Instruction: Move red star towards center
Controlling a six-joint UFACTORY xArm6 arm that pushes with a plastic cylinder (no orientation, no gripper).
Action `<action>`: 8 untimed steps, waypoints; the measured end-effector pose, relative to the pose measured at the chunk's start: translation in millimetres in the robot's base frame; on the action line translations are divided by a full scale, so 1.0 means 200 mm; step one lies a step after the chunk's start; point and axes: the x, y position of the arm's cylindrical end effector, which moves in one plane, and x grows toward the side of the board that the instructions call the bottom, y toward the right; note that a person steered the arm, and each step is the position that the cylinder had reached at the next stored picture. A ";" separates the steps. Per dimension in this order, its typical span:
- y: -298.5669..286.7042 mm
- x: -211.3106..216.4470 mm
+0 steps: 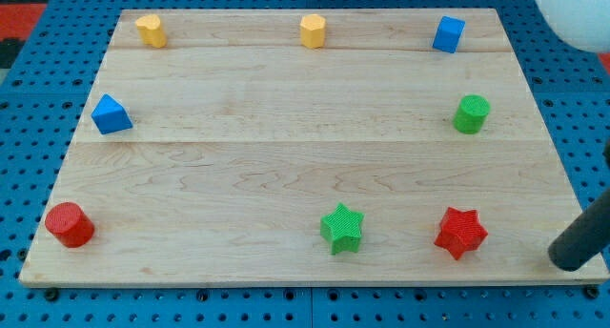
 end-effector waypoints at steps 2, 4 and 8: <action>-0.48 -0.18; -0.30 -0.19; -0.50 -0.22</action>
